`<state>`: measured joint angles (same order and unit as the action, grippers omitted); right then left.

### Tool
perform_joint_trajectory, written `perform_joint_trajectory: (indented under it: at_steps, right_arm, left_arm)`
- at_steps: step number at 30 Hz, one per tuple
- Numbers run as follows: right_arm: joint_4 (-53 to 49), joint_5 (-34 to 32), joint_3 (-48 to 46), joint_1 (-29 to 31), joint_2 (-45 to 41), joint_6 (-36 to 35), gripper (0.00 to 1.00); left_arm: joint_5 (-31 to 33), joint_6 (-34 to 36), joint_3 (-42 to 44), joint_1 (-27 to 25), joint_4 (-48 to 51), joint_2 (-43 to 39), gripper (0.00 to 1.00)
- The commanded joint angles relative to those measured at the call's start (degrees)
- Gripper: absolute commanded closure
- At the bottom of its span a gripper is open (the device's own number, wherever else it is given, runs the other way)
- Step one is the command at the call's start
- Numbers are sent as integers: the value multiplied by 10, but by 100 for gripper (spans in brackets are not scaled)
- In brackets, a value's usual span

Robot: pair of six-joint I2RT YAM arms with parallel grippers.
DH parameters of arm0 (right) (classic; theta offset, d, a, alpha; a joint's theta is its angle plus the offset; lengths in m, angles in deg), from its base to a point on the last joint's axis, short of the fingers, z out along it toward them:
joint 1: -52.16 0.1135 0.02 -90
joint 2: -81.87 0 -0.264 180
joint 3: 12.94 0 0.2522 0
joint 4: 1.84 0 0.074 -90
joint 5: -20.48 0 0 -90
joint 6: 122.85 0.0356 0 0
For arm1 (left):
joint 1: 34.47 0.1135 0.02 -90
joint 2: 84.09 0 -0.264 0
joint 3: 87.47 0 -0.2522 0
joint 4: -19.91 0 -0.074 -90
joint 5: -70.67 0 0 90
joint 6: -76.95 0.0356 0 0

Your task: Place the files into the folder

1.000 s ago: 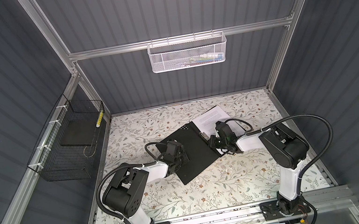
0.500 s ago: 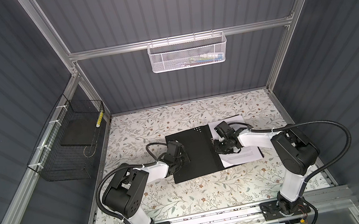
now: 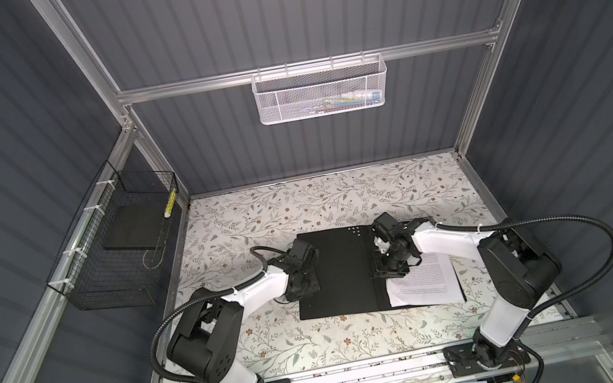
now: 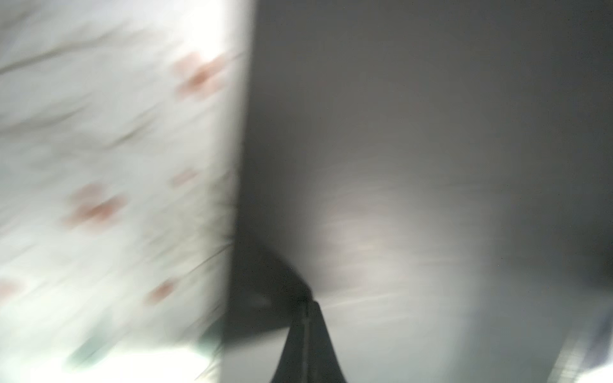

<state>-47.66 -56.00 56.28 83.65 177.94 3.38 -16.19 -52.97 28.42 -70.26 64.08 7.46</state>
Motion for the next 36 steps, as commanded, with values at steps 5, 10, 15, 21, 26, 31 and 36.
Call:
perform_joint_trajectory:
  at_steps: [5,10,15,21,26,31,36]
  right_arm:
    - [-17,10,-26,-7,-83,-14,29]
    - [48,51,-39,-7,-99,-21,17]
    - [3,-7,-14,-20,-117,-40,12]
    - [41,-3,-40,-67,-110,-52,10]
    - [95,37,-57,-76,-67,-50,9]
    - [133,46,-67,-77,-40,-49,9]
    - [139,51,-73,-77,-29,-49,9]
  left_arm:
    - [63,44,-24,50,165,-68,63]
    - [54,35,3,62,109,-123,21]
    - [21,21,55,68,34,-158,0]
    - [-15,14,107,74,-67,-144,0]
    - [-62,12,119,74,-141,-128,0]
    - [-81,12,127,73,-160,-96,0]
    - [-101,12,138,72,-194,-67,0]
